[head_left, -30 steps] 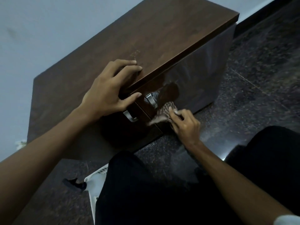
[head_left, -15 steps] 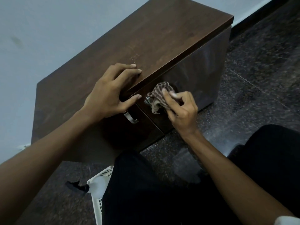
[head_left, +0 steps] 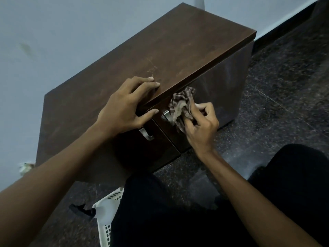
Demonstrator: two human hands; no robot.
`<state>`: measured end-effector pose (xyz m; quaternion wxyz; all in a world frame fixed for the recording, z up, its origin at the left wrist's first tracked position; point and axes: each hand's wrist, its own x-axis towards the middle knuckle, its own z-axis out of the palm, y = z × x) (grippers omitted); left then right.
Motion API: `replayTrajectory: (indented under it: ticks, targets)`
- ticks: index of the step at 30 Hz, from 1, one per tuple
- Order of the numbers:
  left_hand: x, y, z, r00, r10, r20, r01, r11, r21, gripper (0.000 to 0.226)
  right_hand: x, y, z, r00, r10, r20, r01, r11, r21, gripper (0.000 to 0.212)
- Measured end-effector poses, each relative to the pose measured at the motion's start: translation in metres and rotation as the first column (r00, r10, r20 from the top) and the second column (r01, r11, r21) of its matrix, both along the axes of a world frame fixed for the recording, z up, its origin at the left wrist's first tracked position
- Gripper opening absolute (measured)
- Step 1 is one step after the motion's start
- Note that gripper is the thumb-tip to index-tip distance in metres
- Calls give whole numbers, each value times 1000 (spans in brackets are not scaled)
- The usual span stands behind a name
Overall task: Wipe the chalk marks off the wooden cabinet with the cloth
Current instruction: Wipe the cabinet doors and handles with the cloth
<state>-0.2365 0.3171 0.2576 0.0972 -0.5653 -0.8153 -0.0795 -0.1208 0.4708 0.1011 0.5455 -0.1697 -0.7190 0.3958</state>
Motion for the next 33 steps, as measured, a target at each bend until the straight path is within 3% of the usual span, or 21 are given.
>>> replayTrajectory:
  ticks: [6, 11, 15, 19, 23, 28, 33]
  targets:
    - [1, 0, 0, 1000, 4, -5, -4, 1000, 3, 63, 6, 8, -37, 999, -11, 44, 0, 974, 227, 55]
    - [-1, 0, -1, 1000, -1, -7, 1, 1000, 8, 63, 17, 8, -61, 990, 24, 140, -44, 989, 144, 43]
    - [-1, -1, -2, 1000, -3, -1, 3, 1000, 17, 62, 10, 0, -34, 997, 35, 75, -39, 998, 48, 38]
    - [-1, -2, -2, 1000, -5, 8, 5, 1000, 23, 61, -2, 5, 6, 999, 42, -26, -39, 995, 97, 50]
    - [0, -1, -1, 1000, -4, 14, 3, 1000, 28, 60, 2, 12, -13, 1000, 5, 12, -8, 979, 203, 49]
    - [0, -1, -1, 1000, -11, 11, 11, 1000, 24, 60, 16, 13, -60, 992, -27, 123, 11, 991, 130, 42]
    - [-1, -1, -3, 1000, -5, 16, 5, 1000, 19, 61, 7, 8, -21, 998, -32, 55, 27, 996, 82, 38]
